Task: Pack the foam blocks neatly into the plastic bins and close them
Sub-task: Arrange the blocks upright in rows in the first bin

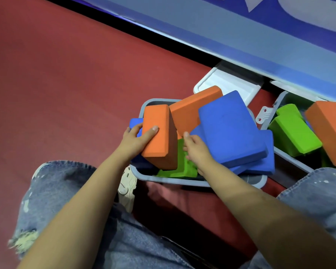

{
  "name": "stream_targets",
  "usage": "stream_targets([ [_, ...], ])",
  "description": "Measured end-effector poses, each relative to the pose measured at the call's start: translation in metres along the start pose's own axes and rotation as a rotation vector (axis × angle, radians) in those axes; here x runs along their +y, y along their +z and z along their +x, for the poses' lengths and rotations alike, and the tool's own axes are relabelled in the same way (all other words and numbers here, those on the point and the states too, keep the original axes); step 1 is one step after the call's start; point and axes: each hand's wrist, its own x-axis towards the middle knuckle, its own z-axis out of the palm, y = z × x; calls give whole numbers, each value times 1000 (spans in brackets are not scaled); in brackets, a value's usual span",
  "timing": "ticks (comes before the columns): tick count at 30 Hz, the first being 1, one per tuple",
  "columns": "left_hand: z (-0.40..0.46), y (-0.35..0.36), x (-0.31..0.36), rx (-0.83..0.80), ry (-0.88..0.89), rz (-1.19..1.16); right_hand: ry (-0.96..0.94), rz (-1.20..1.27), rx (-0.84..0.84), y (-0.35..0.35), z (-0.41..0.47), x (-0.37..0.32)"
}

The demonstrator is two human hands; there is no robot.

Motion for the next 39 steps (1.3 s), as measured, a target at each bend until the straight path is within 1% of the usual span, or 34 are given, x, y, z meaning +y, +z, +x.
stream_targets([
  [1, 1, 0, -1, -5, -4, -4, 40, -96, 66, -4, 6, 16],
  [2, 0, 0, 1, -7, -8, -6, 81, -191, 92, -6, 11, 31],
  [3, 1, 0, 0, -11, -14, -17, 114, -283, 70, -6, 16, 44],
  [5, 4, -2, 1, -24, -19, -24, 184, -404, -30, 0, 22, 62],
  [7, 8, -5, 1, -35, -28, -23, 271, -439, -80, 10, 31, 77],
  [11, 14, -6, 1, -41, -40, -24, 383, -426, -19, 20, 48, 106],
  [13, 18, -5, 3, -19, -41, -36, 388, -417, 3, 21, 50, 111],
  [17, 27, -2, 8, 30, -86, -59, 365, -420, -17, 21, 48, 113],
  [21, 44, -7, 3, 145, -168, -100, 337, -383, -20, 21, 47, 113],
  [24, 50, -12, -5, 196, -183, -127, 345, -364, 7, 23, 49, 112],
  [26, 49, -12, -9, 166, -157, -125, 348, -372, 12, 24, 50, 108],
  [33, 42, -18, -12, 68, -132, 17, 310, -393, 42, 24, 40, 102],
  [37, 35, -13, -9, -29, -86, 217, 291, -457, 66, 27, 34, 95],
  [39, 31, -13, -8, -62, -96, 282, 268, -469, 92, 30, 30, 92],
])
